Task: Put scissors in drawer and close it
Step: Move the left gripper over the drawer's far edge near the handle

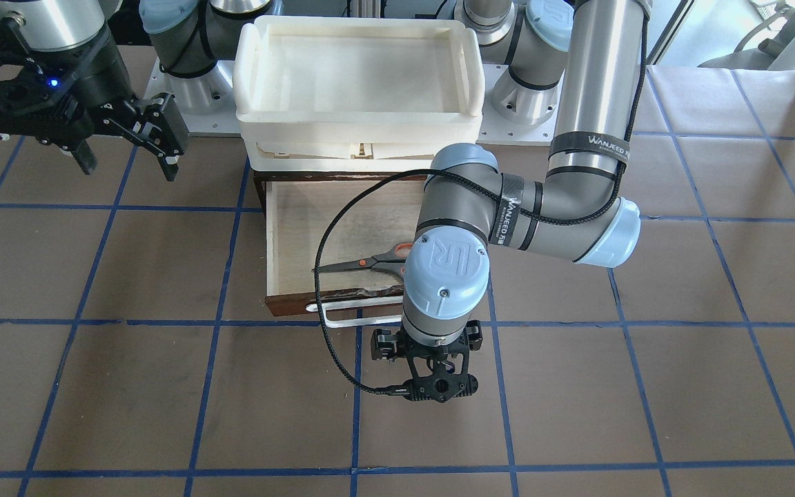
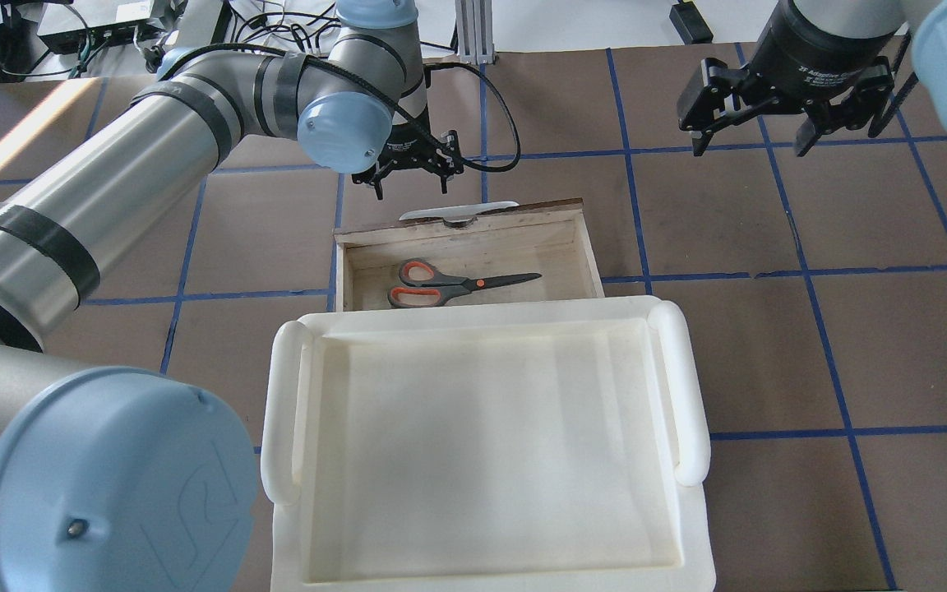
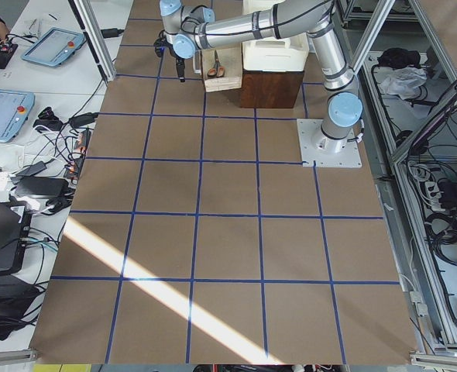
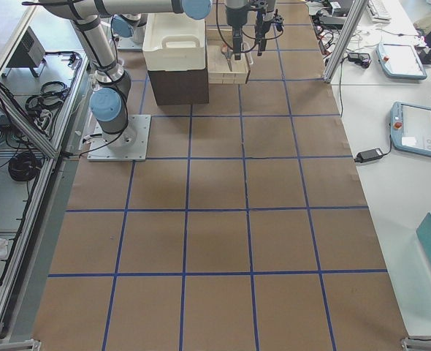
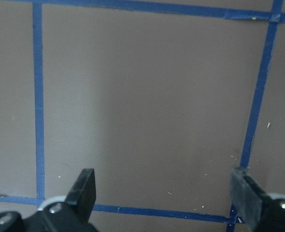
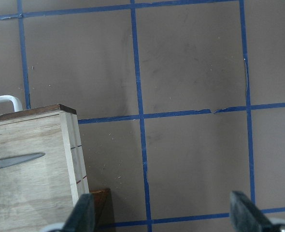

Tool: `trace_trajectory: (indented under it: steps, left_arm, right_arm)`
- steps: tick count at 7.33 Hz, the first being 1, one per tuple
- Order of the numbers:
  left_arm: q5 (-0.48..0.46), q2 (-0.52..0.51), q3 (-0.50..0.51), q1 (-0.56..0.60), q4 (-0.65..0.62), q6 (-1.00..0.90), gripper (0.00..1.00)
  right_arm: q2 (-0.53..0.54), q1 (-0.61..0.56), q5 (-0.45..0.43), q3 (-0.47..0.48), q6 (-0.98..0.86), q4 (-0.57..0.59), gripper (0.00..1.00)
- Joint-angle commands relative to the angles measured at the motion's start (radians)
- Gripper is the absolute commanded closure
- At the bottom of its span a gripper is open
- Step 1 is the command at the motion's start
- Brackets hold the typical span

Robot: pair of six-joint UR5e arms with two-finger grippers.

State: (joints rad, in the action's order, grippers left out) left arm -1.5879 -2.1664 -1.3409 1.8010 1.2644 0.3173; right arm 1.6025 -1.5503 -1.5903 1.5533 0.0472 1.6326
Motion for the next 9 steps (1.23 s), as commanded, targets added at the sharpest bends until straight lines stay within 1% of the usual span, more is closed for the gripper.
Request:
trace_trajectory:
  steps: [1,5,6,9]
  left_arm:
    - [0.016,-0.001,0.002,0.001,0.047,0.002,0.00]
    - [0.016,0.016,0.002,0.006,0.136,0.029,0.00]
    - [0.022,0.020,0.002,0.006,0.159,0.034,0.00]
    - [0.045,0.036,0.003,0.009,0.179,0.060,0.00]
  right_arm:
    - [0.002,-0.001,-0.004,0.005,-0.001,0.001,0.00]
    - [0.008,-0.002,0.013,0.008,0.005,-0.007,0.00]
    - [0.008,-0.001,0.006,0.008,0.002,-0.008,0.00]
    - [0.014,-0.002,0.006,0.010,0.003,-0.014,0.00]
